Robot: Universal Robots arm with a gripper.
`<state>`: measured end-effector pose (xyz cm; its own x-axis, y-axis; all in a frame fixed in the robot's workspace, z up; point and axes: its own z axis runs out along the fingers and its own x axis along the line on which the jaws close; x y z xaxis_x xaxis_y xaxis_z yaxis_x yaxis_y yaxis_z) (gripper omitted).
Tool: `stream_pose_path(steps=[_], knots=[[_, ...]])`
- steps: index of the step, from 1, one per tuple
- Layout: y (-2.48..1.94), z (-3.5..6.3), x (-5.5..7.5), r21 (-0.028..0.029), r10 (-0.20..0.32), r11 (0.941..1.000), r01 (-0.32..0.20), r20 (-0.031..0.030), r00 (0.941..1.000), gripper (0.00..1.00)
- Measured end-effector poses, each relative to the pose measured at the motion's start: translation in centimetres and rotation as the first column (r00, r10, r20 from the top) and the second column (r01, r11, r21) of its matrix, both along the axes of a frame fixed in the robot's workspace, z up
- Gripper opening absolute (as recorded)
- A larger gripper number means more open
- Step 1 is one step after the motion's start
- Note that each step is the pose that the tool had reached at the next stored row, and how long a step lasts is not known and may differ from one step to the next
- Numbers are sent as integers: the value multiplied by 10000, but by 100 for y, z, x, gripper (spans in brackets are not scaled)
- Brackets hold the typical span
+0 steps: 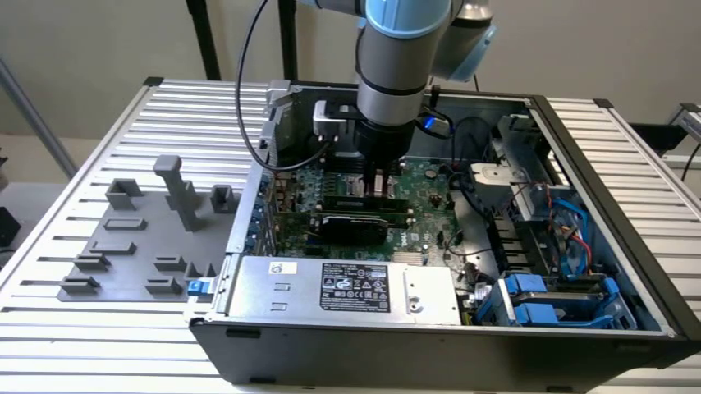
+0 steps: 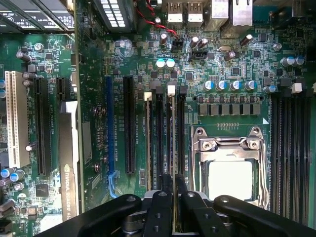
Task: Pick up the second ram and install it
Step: 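Insert the second ram into the second slot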
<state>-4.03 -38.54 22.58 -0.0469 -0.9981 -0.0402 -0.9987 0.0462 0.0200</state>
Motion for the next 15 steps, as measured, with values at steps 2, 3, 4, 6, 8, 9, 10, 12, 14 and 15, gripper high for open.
stream_pose_path(steps=[2, 3, 4, 6, 8, 9, 10, 12, 14, 15], knots=[[1, -1, -1, -2, 0, 10000, 0, -1, 10000, 14], [2, -1, -1, -3, 0, 10000, 0, -1, 10000, 14], [2, -3, -2, -2, 0, 10000, 0, -1, 10000, 14], [3, -8, -6, -1, 0, 10000, 0, 0, 10000, 14], [4, -13, -8, -1, 0, 10000, 0, 0, 10000, 14], [4, -15, -8, -1, 1, 10000, -1, 0, 10000, 14], [4, -17, -8, -2, 1, 10000, -1, 0, 10000, 14], [4, -21, -8, -1, 0, 10000, 0, 2, 10000, 14], [5, -25, -8, -1, 0, 10000, 0, 5, 10000, 14], [5, -27, -8, -1, 0, 10000, 0, 5, 10000, 14]])
